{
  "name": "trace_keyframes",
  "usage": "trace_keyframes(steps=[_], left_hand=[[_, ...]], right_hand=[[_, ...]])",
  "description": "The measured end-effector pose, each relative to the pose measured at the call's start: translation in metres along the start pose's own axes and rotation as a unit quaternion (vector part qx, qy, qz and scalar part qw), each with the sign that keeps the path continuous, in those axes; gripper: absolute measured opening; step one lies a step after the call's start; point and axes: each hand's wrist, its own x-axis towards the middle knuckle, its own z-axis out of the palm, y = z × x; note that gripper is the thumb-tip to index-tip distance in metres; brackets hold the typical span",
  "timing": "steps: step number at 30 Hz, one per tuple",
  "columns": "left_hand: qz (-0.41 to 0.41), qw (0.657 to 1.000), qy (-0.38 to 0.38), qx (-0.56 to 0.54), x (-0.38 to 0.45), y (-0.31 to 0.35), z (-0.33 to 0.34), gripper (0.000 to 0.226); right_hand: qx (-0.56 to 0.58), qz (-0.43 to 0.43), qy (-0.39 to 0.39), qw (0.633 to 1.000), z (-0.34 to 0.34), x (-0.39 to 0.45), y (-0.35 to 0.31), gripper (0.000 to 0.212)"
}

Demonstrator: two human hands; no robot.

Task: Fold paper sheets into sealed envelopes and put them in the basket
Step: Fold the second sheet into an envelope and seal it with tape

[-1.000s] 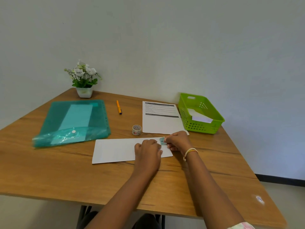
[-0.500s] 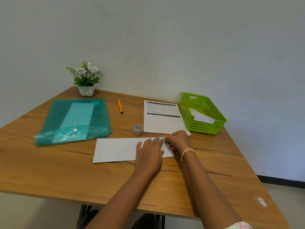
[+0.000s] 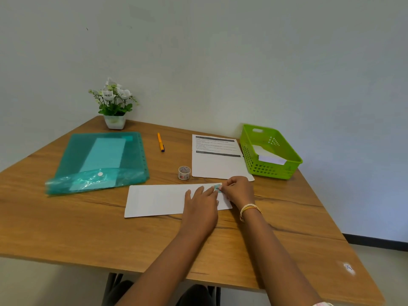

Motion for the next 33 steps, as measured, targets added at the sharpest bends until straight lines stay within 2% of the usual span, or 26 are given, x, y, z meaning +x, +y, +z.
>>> trace_keyframes(steps=[4,8,13,17,20,27,33], left_hand=[[-0.004,1.0,-0.003,0.001,0.001,0.001,0.0,0.042],[-0.003,1.0,0.001,-0.002,-0.001,0.001,0.0,0.042],[-0.015,1.0,0.006,-0.024,0.0,0.001,-0.001,0.042],[-0.016,0.999,0.009,-0.027,-0.001,0.0,0.0,0.044],[-0.015,0.999,0.013,-0.027,-0.001,0.0,-0.001,0.043],[-0.009,1.0,0.016,-0.021,-0.002,0.001,-0.003,0.044],[-0.009,1.0,0.019,-0.018,-0.003,0.001,-0.004,0.042]], right_hand=[[-0.011,-0.074,0.009,0.997,0.0,-0.008,0.008,0.011],[-0.104,-0.143,-0.02,0.984,-0.003,-0.015,0.013,0.022],[-0.215,-0.161,-0.037,0.963,-0.005,-0.02,0.019,0.041],[-0.215,-0.188,-0.001,0.958,0.001,-0.028,0.027,0.046],[-0.232,-0.236,0.013,0.944,0.001,-0.031,0.026,0.041],[-0.289,-0.271,-0.002,0.918,-0.003,-0.036,0.032,0.044],[-0.249,-0.263,-0.004,0.932,-0.008,-0.045,0.035,0.039]])
